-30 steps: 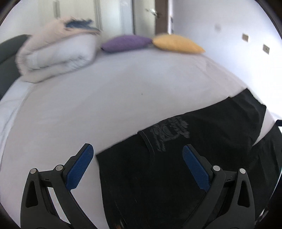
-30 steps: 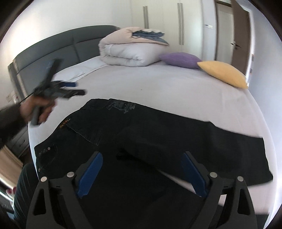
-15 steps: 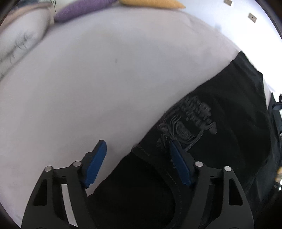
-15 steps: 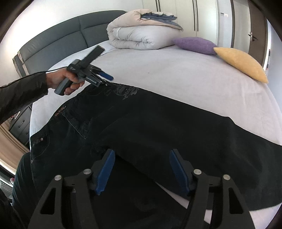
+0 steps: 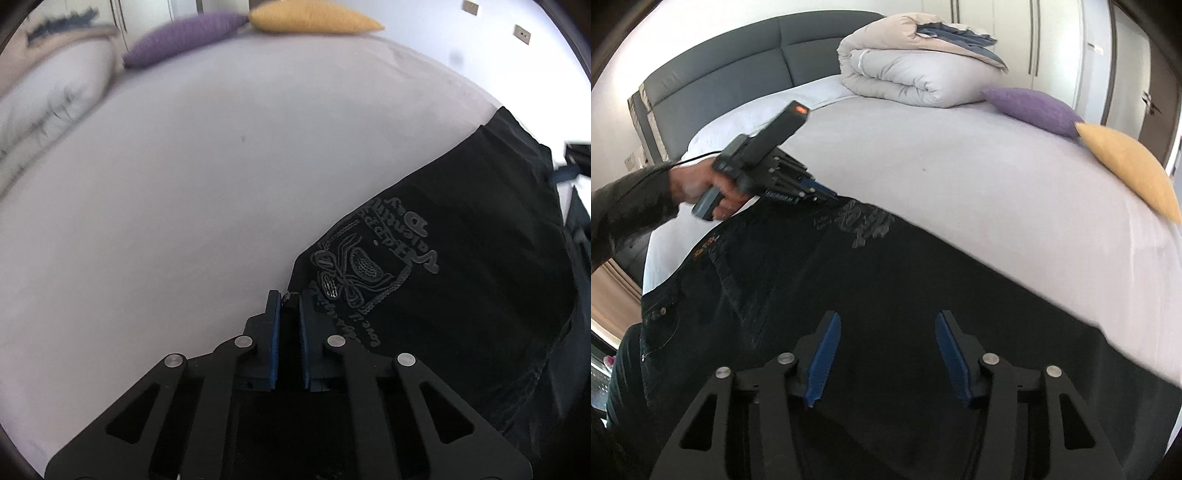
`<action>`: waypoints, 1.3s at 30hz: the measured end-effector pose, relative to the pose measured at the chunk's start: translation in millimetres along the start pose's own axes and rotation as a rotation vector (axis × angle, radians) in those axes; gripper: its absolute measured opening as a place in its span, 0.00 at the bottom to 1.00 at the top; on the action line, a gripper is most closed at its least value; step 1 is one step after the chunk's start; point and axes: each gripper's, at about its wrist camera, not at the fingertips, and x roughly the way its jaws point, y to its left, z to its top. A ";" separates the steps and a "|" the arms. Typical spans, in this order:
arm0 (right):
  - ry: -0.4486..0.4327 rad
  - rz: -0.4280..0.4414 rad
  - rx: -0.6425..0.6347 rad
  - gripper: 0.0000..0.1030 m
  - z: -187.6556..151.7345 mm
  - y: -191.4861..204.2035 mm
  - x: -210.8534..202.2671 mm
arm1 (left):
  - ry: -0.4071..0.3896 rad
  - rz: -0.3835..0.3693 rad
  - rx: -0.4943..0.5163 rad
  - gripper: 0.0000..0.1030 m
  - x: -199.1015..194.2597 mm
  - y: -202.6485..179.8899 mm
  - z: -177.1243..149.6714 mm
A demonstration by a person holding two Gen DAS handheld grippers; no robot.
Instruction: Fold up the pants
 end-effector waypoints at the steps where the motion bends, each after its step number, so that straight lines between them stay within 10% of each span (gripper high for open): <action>1: 0.003 -0.010 -0.009 0.55 6.7 -1.0 4.1 | -0.029 0.023 0.005 0.07 -6.9 -7.0 -4.1; 16: 0.144 -0.139 -0.241 0.52 73.6 -5.3 88.2 | -0.240 0.108 0.045 0.07 -96.0 -55.0 -59.3; 20: 0.191 -0.118 -0.202 0.26 74.7 -15.6 97.4 | -0.255 0.091 0.019 0.07 -107.0 -52.9 -68.3; 25: 0.186 -0.110 -0.198 0.07 74.7 -13.8 92.1 | -0.276 0.084 0.006 0.07 -118.7 -52.7 -73.5; 39: 0.041 0.017 -0.012 0.04 52.4 65.4 40.5 | -0.314 0.063 -0.105 0.07 -174.0 -76.5 -115.9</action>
